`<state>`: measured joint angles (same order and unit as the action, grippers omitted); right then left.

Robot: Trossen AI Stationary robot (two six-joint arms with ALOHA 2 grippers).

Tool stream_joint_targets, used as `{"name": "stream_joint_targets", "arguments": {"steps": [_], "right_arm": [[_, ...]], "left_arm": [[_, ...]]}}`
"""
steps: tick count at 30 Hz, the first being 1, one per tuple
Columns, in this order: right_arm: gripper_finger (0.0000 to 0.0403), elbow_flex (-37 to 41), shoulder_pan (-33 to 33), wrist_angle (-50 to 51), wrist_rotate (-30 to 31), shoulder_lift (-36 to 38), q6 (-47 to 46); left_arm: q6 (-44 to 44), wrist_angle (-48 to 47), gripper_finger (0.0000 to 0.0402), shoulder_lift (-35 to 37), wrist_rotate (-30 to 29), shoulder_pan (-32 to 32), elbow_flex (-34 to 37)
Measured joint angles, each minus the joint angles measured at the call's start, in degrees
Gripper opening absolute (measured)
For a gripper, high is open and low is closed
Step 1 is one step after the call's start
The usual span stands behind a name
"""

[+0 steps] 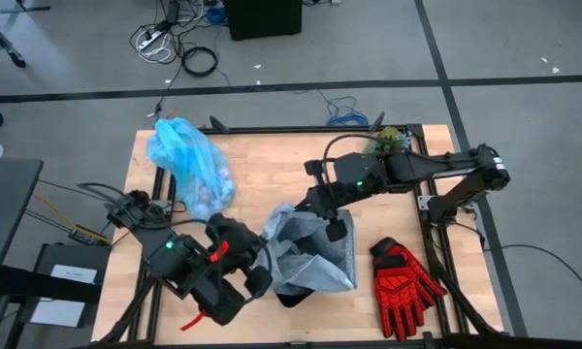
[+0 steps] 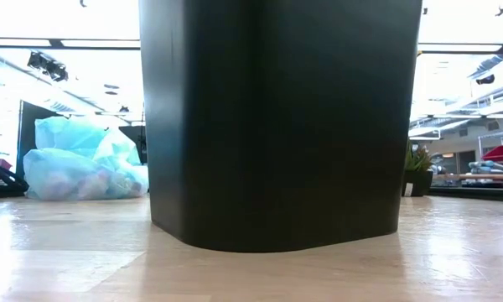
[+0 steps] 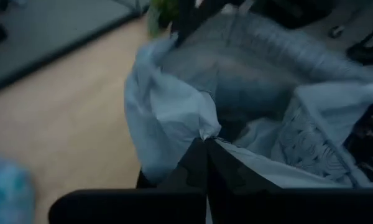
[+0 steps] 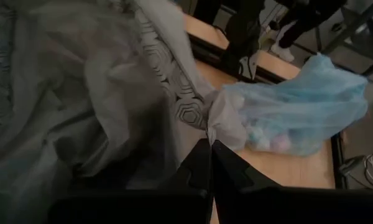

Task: Place trash/remove bag and relplace
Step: Put the gray trash bag into the trash bin

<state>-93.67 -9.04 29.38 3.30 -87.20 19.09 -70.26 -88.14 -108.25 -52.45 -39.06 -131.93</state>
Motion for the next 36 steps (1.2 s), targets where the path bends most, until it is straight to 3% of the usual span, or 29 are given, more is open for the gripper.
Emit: {"name": "stream_joint_targets", "arguments": {"steps": [6, 11, 17, 22, 27, 31, 36], "right_arm": [[0.0, 0.0, -0.3, 0.1, 0.5, 2.5, -1.5], [0.0, 0.0, -0.3, 0.1, 0.8, 5.2, -3.8], [0.0, 0.0, -0.4, 0.0, 4.2, 8.5, -5.4], [0.0, 0.0, -0.3, 1.3, 9.0, 10.7, -5.9], [0.0, 0.0, -0.3, 4.4, 10.7, 11.9, -8.4], [0.0, 0.0, -0.3, 4.8, 10.9, 12.1, -9.0], [0.0, 0.0, -0.6, 4.7, 10.8, 12.1, -9.1]], "left_arm": [[18.3, 9.3, 0.0, 0.6, -2.4, 0.4, -2.8], [27.0, 13.4, 0.0, 2.2, -2.3, 1.9, -2.8], [38.5, 21.1, 0.0, 3.4, 2.9, 6.7, -2.8], [38.5, 18.4, 0.0, 3.6, 5.5, 10.6, -2.8], [30.7, 8.6, 0.0, 5.3, -0.8, 10.5, -2.7], [36.7, 14.9, 0.0, 6.9, -0.5, 11.0, -2.8], [45.3, 25.5, 0.0, 6.1, 9.3, 12.8, -2.8]]}}
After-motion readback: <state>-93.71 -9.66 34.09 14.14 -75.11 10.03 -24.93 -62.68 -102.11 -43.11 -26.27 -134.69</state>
